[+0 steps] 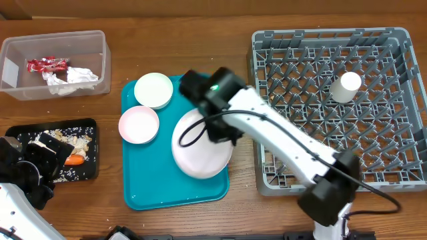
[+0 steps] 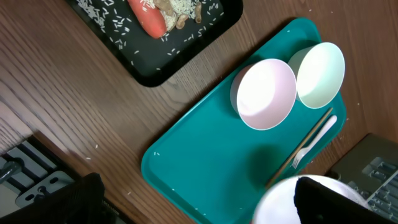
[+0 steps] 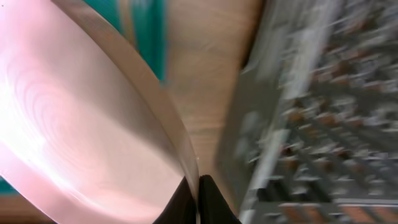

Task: Sort waste into correct bins and load items into the dishwasher rack
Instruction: 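Lift the pink plate into the gray rack, stand it upright, release, then move the right gripper to the wooden stick on the teal tray and grasp it, then carry the wooden stick into the gray rack and release it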

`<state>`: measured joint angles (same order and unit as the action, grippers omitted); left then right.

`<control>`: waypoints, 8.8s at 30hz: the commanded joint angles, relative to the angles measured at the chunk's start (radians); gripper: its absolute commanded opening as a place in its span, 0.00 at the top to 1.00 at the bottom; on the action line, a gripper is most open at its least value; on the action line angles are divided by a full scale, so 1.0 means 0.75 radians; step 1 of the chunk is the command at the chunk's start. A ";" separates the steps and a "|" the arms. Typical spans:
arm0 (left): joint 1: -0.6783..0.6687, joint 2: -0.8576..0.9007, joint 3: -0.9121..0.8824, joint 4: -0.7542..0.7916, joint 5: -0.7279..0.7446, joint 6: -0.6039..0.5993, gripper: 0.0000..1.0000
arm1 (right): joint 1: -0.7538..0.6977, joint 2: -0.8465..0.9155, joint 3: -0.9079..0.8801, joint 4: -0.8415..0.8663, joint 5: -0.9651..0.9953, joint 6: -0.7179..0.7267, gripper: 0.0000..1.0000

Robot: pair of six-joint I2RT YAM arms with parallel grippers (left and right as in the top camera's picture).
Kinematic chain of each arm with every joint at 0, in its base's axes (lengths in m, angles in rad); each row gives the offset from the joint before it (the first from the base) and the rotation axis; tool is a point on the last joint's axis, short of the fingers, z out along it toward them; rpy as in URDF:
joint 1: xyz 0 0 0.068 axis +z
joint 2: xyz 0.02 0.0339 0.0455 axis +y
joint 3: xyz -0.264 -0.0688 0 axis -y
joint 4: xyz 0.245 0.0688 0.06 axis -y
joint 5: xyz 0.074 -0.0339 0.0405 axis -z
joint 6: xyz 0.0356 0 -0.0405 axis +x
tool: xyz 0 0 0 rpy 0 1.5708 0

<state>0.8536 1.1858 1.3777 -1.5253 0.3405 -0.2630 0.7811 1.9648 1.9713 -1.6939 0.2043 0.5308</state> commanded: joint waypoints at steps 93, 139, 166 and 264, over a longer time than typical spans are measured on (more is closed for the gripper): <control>0.005 0.005 -0.011 0.011 0.020 -0.019 0.00 | -0.502 -0.158 0.101 0.490 -0.037 -0.425 0.00; 0.005 0.005 -0.011 0.011 0.020 -0.019 0.00 | -0.124 0.448 -0.180 0.718 -0.484 -0.146 0.49; 0.005 0.005 -0.011 0.012 0.020 -0.019 0.00 | 0.025 0.448 -0.274 0.808 -0.252 -0.003 0.78; 0.005 0.005 -0.011 0.012 0.020 -0.019 0.00 | -0.629 -0.010 -0.160 0.448 -0.335 -0.463 0.46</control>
<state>0.8536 1.1858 1.3739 -1.5181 0.3405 -0.2630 0.3092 1.9659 1.7233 -1.3186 0.0139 0.1349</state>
